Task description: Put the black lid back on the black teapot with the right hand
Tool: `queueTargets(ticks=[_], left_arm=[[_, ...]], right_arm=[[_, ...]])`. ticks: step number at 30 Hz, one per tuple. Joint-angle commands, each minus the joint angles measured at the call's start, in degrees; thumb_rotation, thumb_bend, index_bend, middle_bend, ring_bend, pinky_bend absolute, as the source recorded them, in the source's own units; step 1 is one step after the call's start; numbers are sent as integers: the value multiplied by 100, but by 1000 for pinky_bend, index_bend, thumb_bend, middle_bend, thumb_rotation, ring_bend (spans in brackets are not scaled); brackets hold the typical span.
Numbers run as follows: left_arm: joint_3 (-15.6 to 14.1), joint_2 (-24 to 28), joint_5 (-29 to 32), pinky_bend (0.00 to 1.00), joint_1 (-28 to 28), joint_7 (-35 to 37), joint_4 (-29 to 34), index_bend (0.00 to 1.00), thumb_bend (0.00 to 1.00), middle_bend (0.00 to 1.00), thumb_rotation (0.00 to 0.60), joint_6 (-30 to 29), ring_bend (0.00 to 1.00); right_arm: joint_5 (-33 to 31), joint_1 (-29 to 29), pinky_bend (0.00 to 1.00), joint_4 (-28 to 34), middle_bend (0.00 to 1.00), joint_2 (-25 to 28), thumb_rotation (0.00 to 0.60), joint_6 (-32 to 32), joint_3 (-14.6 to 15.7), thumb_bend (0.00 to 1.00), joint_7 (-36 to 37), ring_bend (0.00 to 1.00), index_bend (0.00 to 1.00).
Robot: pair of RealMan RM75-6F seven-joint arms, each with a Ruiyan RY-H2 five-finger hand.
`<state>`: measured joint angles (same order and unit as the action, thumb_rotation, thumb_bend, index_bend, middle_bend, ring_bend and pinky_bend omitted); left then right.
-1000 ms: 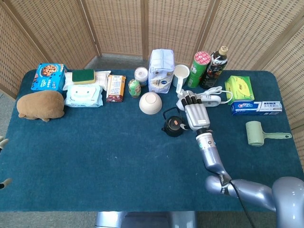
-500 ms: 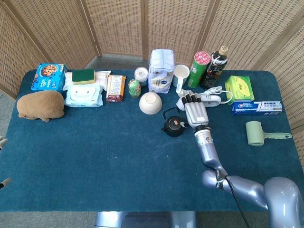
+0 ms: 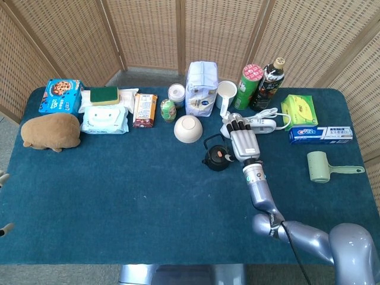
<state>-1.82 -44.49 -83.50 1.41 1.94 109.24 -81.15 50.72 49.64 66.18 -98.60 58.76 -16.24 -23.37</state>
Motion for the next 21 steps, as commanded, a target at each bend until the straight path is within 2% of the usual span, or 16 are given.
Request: queueTargets(ticks=[1, 6, 12, 21], left_arm=[[-3, 7, -14, 43, -2, 21, -2, 0, 122, 0, 600, -3, 0], [-5, 18, -34, 43, -20, 55, -9, 0, 122, 0, 600, -41, 0], [-16, 11, -62, 43, -20, 35, -2, 0, 123, 0, 600, -36, 0], [-41, 7, -141, 43, -37, 20, -7, 0, 122, 0, 600, -67, 0]], right_arm=[[2, -15, 5, 16, 62, -7, 600, 3, -23, 111, -27, 24, 94], [99, -56, 5, 218, 62, 78, 600, 119, -139, 111, 57, 24, 94], [321, -172, 4, 843, 60, 448, 600, 382, -230, 104, 46, 25, 94], [989, -661, 0, 1825, 63, 1198, 600, 846, 29, 41, 290, 24, 113]])
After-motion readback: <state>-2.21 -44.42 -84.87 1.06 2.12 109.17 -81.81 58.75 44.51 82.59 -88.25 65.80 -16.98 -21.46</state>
